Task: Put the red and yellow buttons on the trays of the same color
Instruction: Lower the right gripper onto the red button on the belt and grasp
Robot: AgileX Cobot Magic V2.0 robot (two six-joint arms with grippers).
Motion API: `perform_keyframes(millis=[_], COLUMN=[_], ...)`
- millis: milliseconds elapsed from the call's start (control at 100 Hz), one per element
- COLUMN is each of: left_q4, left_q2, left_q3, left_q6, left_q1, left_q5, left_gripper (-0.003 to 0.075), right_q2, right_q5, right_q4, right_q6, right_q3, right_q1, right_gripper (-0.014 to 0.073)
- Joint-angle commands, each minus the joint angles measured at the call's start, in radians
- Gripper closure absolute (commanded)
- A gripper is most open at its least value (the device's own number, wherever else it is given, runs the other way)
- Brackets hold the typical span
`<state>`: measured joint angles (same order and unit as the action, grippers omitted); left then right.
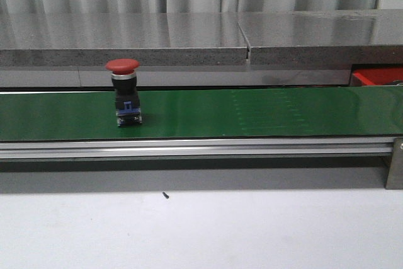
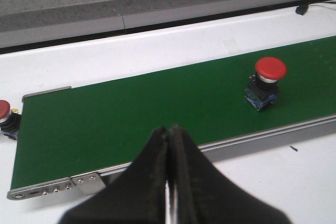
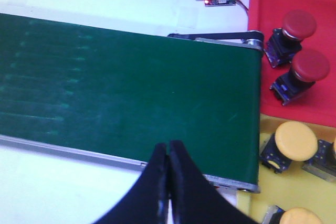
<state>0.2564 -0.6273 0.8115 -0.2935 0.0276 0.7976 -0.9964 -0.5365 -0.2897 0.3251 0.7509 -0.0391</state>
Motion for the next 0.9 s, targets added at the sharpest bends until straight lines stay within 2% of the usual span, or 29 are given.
perform_keyframes(millis=[0, 170, 410, 480, 570, 740, 790, 840, 890], left_q4=[0.022, 0.022, 0.022, 0.022, 0.022, 0.022, 0.022, 0.022, 0.022], left_q2=[0.000, 0.000, 0.000, 0.000, 0.000, 0.000, 0.000, 0.000, 0.000], left_q3=[0.025, 0.025, 0.025, 0.025, 0.025, 0.025, 0.025, 0.025, 0.025], left_q6=[-0.001, -0.001, -0.001, -0.001, -0.001, -0.001, -0.001, -0.001, -0.001], left_q1=[0.007, 0.007, 0.007, 0.007, 0.007, 0.007, 0.007, 0.007, 0.007], left_q5=[-0.072, -0.072, -0.072, -0.072, -0.072, -0.072, -0.072, -0.072, -0.072], left_gripper=[0.0739, 0.0739, 0.0739, 0.0739, 0.0739, 0.0739, 0.0739, 0.0739, 0.0739], right_q2=[0.056, 0.095, 0.063, 0.029, -0.024, -0.158, -0.196, -0.235, -0.273], right_q5=[0.080, 0.084, 0.060, 0.031, -0.012, -0.078, -0.089, -0.099, -0.109], right_q4=[0.001, 0.001, 0.001, 0.001, 0.001, 0.001, 0.001, 0.001, 0.001], right_q6=[0.011, 0.011, 0.011, 0.011, 0.011, 0.011, 0.011, 0.011, 0.011], right_q3=[-0.003, -0.024, 0.008, 0.049, 0.116, 0.251, 0.290, 0.331, 0.372], right_q1=[0.020, 0.048, 0.178, 0.216, 0.259, 0.336, 0.357, 0.379, 0.402], right_gripper=[0.0708, 0.0708, 0.0705, 0.0674, 0.0564, 0.0206, 0.0123, 0.0071, 0.0055])
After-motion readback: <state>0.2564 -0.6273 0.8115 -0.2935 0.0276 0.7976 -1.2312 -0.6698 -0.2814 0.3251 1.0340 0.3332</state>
